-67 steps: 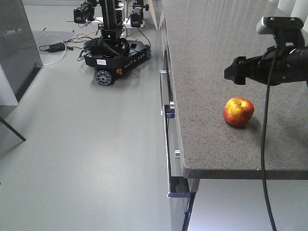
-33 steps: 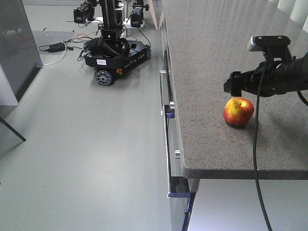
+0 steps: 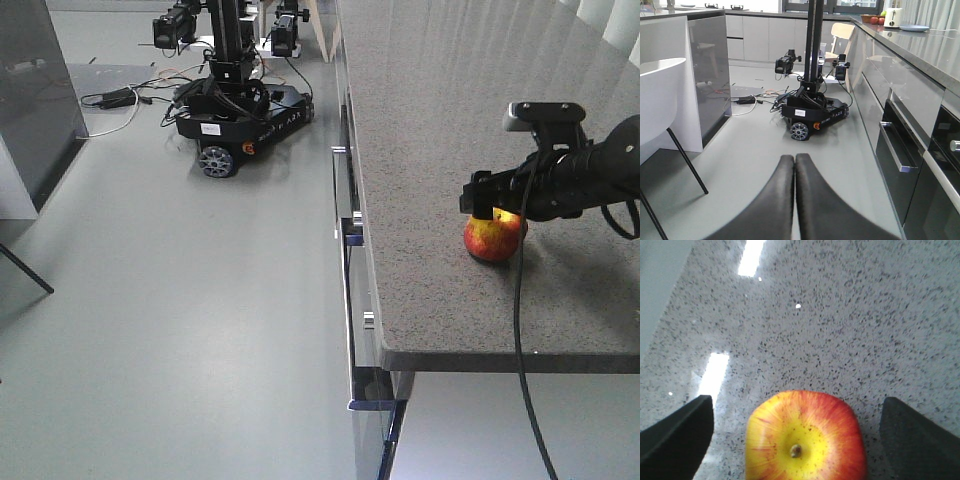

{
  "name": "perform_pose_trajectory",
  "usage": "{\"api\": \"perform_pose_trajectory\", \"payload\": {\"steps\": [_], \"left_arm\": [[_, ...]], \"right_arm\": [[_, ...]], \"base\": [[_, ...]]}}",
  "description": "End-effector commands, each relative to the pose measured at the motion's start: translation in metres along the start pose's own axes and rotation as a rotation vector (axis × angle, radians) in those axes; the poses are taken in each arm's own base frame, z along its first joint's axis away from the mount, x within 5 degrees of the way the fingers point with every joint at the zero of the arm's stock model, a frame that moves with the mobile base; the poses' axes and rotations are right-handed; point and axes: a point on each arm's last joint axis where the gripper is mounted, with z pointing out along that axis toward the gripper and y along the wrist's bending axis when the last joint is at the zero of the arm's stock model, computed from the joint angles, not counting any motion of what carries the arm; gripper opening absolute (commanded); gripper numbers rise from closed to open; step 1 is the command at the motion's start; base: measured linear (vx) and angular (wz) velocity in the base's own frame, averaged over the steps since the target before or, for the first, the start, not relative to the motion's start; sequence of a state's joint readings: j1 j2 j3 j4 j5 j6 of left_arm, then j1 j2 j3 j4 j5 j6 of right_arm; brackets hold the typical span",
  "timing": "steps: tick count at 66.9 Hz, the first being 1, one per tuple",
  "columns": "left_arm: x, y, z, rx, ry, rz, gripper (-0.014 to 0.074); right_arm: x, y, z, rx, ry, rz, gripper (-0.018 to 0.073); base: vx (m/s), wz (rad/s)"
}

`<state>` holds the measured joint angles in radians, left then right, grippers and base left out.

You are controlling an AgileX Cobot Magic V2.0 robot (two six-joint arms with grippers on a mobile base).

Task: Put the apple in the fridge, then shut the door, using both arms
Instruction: 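Close the right gripper on the apple and lift it up, then raise the held apple with the right gripper and hold it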

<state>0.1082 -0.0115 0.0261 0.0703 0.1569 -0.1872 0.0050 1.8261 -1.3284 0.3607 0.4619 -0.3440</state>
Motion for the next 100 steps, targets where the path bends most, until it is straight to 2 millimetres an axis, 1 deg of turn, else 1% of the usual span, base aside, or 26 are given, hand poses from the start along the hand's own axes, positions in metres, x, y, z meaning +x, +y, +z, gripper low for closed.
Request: {"api": "perform_pose_trajectory", "payload": {"steps": [1,13,27,34,40,45,51,56,62,71,79,84,90,100], "left_arm": [[0.002,-0.001,0.0,0.018,-0.06,-0.007,-0.0006],[0.002,-0.001,0.0,0.018,-0.06,-0.007,-0.0006],[0.002,-0.001,0.0,0.018,-0.06,-0.007,-0.0006],[0.002,-0.001,0.0,0.018,-0.06,-0.007,-0.0006],[0.002,-0.001,0.0,0.018,-0.06,-0.007,-0.0006],[0.002,-0.001,0.0,0.018,-0.06,-0.007,-0.0006],[0.002,-0.001,0.0,0.018,-0.06,-0.007,-0.0006],[0.002,-0.001,0.0,0.018,-0.06,-0.007,-0.0006],[0.002,-0.001,0.0,0.018,-0.06,-0.007,-0.0006],[0.002,-0.001,0.0,0.018,-0.06,-0.007,-0.0006],[0.002,-0.001,0.0,0.018,-0.06,-0.007,-0.0006],[0.002,-0.001,0.0,0.018,-0.06,-0.007,-0.0006],[0.002,-0.001,0.0,0.018,-0.06,-0.007,-0.0006],[0.002,-0.001,0.0,0.018,-0.06,-0.007,-0.0006]], "right_arm": [[-0.016,-0.001,-0.014,0.014,-0.084,-0.001,0.063],[-0.008,-0.003,-0.001,0.018,-0.024,-0.018,0.0616],[-0.005,-0.004,-0.002,0.027,0.012,-0.051,0.0567],[-0.004,-0.004,-0.002,0.027,0.016,-0.053,0.0517],[-0.005,-0.004,-0.003,0.027,0.011,-0.053,0.0456],[-0.01,-0.003,-0.009,0.031,-0.02,-0.058,0.0393],[-0.022,-0.001,-0.025,0.034,-0.073,-0.067,0.0309],[-0.033,0.002,-0.043,0.031,-0.116,-0.075,0.0253],[-0.047,0.008,-0.074,0.021,-0.18,-0.082,0.0197],[-0.061,0.019,-0.125,-0.007,-0.275,-0.081,0.0156],[-0.064,0.025,-0.16,-0.002,-0.356,-0.095,0.0149],[-0.065,0.026,-0.174,0.002,-0.388,-0.101,0.015],[-0.065,0.029,-0.187,0.005,-0.415,-0.109,0.015],[-0.064,0.03,-0.192,0.005,-0.426,-0.111,0.015]], "base": [[0.0,0.0],[0.0,0.0],[0.0,0.0],[0.0,0.0],[0.0,0.0],[0.0,0.0],[0.0,0.0],[0.0,0.0],[0.0,0.0],[0.0,0.0],[0.0,0.0],[0.0,0.0],[0.0,0.0],[0.0,0.0]]}}
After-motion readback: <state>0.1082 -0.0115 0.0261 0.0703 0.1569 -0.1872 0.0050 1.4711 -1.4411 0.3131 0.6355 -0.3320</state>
